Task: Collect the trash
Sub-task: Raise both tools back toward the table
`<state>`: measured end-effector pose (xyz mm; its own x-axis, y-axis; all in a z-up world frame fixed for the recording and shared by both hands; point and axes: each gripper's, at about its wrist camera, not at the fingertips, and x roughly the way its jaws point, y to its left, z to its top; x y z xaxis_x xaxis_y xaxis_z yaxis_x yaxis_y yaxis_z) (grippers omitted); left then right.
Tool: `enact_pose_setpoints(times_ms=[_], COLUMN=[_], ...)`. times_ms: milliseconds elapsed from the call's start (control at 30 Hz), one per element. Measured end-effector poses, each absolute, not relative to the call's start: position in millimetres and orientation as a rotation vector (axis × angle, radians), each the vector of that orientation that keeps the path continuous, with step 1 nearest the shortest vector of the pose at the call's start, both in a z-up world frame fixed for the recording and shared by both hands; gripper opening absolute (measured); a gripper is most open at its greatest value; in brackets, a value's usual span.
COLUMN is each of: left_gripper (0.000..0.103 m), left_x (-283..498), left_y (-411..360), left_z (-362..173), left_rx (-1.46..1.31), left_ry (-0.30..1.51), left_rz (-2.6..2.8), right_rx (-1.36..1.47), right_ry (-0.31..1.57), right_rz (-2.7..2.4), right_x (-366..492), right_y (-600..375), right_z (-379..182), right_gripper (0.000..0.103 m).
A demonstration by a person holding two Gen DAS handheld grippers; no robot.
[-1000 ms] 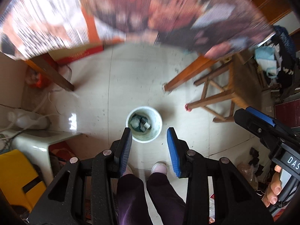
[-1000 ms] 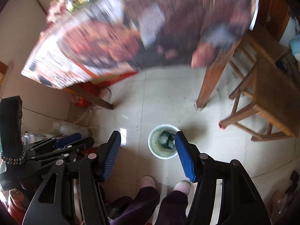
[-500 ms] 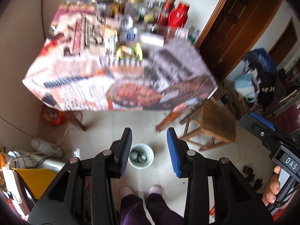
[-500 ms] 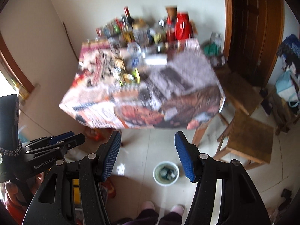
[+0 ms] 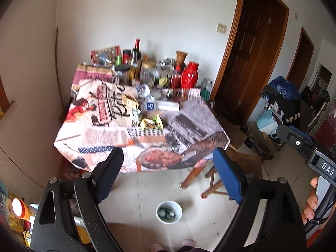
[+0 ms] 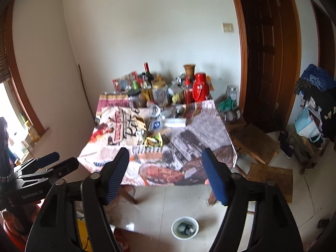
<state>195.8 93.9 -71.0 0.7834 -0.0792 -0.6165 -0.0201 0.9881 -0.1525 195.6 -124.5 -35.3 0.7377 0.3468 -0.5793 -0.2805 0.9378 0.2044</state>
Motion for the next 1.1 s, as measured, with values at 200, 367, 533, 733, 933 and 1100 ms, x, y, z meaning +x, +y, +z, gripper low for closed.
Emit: enact_pose_setpoints(times_ms=[200,367,533,733,933,1100], left_gripper=[0.091,0.092,0.092,0.092,0.092,0.092], left_x=[193.3,209.9,235.6,287.8,348.3,392.3], left_y=[104.6,101.7,93.6,78.1,57.9,46.8], left_z=[-63.1,-64.7,-70.4,-71.0,-66.3,-65.1], left_rx=[-0.163,-0.153,-0.149,-0.148,-0.153,-0.202], left_ry=[0.655,0.662,0.678,0.679,0.667,0.681], left_rz=[-0.025,-0.012,0.008,0.056,0.121,0.187], right_rx=[0.111,0.111,0.115,0.091,0.059,0.014], right_ry=[0.613,0.619,0.633,0.634,0.648,0.665], right_rz=[0.335,0.325,0.340,0.392,0.471,0.547], right_x=[190.5,201.6,229.1,283.9,346.1,386.7], right_y=[-123.7,-132.1,-142.9,-153.8,-161.8,-163.7], right_z=[-28.6,-28.6,-34.5,-37.6,-38.6,-40.9], right_gripper=[0.086,0.086,0.086,0.086,0.086,0.086])
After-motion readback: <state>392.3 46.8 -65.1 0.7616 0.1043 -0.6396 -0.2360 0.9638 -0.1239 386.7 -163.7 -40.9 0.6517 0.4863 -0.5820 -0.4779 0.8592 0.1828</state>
